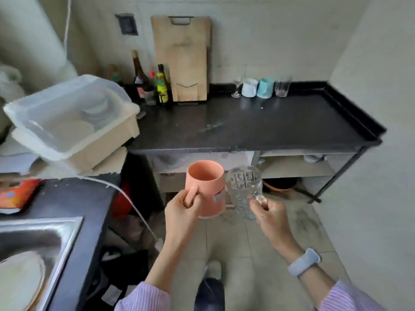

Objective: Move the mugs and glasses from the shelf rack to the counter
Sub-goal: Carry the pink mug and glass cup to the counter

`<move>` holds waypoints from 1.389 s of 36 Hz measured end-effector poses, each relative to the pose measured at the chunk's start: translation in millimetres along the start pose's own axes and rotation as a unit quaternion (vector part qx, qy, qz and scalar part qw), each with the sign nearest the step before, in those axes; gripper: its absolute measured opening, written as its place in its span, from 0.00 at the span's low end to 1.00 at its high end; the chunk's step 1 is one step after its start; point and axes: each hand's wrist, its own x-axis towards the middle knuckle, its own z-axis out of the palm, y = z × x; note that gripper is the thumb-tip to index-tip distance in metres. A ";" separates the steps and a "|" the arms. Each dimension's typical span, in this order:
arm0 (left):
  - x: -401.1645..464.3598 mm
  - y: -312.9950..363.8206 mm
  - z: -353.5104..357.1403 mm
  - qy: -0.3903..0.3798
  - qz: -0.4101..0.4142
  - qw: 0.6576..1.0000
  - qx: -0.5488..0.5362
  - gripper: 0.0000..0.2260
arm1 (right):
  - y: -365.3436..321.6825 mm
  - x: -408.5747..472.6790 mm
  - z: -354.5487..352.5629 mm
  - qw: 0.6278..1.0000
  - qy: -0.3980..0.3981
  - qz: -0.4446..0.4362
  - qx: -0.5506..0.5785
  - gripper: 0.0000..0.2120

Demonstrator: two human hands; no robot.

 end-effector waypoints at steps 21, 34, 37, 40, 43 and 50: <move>304.4 25.0 203.1 -0.154 0.008 0.988 -0.003 0.07 | 19.4 314.2 -14.6 0.996 0.083 0.018 -0.023 0.24; 448.4 -1.3 336.3 -0.120 -0.053 0.991 0.022 0.10 | 80.1 518.9 -26.0 0.998 0.014 0.057 0.003 0.24; 482.8 -6.4 369.3 -0.106 -0.071 0.991 0.031 0.09 | 95.2 567.2 -26.5 0.998 0.002 0.070 -0.005 0.23; 516.7 -15.2 394.4 -0.090 -0.085 0.992 0.031 0.09 | 108.0 610.1 -23.8 0.997 -0.007 0.078 -0.009 0.23; 544.6 -25.2 412.1 -0.073 -0.090 0.993 0.030 0.10 | 118.9 643.9 -18.7 0.996 -0.017 0.082 -0.003 0.24; 596.0 -45.0 434.3 -0.022 -0.094 0.995 0.029 0.12 | 137.7 706.9 9.3 0.997 -0.025 0.073 0.025 0.26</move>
